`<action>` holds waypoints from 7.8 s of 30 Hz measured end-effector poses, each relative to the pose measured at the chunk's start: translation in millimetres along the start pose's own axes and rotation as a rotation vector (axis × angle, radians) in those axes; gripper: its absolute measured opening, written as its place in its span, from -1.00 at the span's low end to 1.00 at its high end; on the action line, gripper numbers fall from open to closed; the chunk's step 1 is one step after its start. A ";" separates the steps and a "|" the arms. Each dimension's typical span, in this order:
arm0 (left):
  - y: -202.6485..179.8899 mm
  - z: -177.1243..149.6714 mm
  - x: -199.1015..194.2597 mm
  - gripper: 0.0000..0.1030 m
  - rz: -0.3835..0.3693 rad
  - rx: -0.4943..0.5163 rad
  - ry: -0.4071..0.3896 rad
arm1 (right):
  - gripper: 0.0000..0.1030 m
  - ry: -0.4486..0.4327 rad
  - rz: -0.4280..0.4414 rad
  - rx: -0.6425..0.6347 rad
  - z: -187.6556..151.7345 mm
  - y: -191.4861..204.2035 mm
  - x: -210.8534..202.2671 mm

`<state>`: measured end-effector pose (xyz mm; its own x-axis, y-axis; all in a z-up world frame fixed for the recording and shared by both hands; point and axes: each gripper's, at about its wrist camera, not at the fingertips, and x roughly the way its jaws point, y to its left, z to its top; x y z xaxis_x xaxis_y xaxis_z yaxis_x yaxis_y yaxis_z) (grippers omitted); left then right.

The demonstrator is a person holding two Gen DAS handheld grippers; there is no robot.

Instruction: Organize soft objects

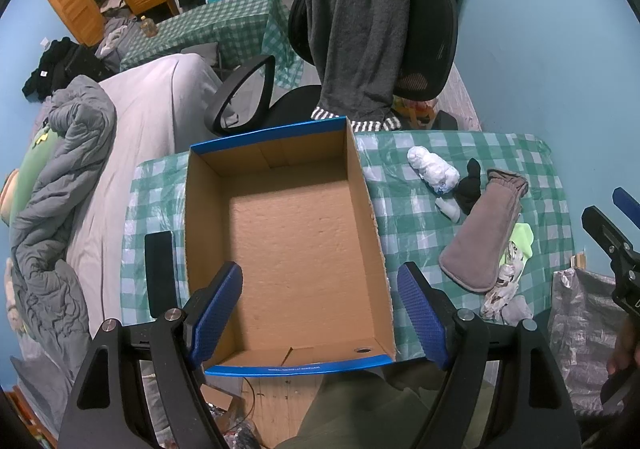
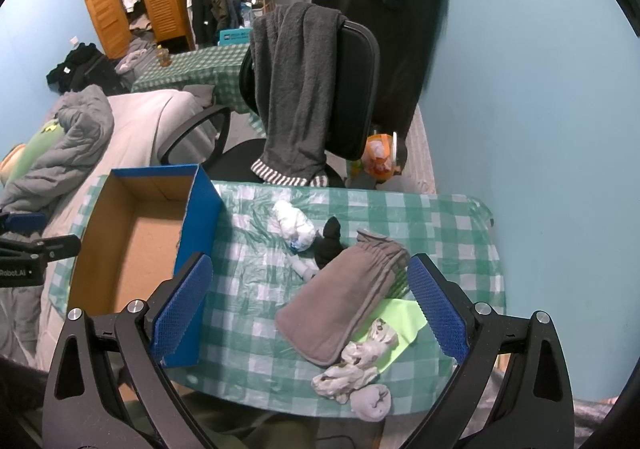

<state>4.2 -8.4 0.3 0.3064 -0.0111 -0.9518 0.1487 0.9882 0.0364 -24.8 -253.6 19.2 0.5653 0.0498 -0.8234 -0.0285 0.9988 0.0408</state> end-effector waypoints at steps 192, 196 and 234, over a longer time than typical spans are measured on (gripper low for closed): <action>-242.2 30.6 241.5 0.58 -0.260 0.329 0.324 | -0.38 0.324 0.016 0.197 -117.0 -142.5 149.8; -238.1 30.7 245.2 0.37 -0.287 0.298 0.330 | -0.38 0.326 0.017 0.195 -115.4 -141.8 151.7; -202.5 18.0 144.2 -0.48 -0.285 0.272 0.143 | -0.38 0.263 0.035 0.124 -87.8 -113.3 125.4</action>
<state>35.2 -212.9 -138.8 0.0862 -0.2375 -0.9676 0.4572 0.8723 -0.1734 -23.1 -360.6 -138.4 0.3325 0.0984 -0.9380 0.0659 0.9897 0.1272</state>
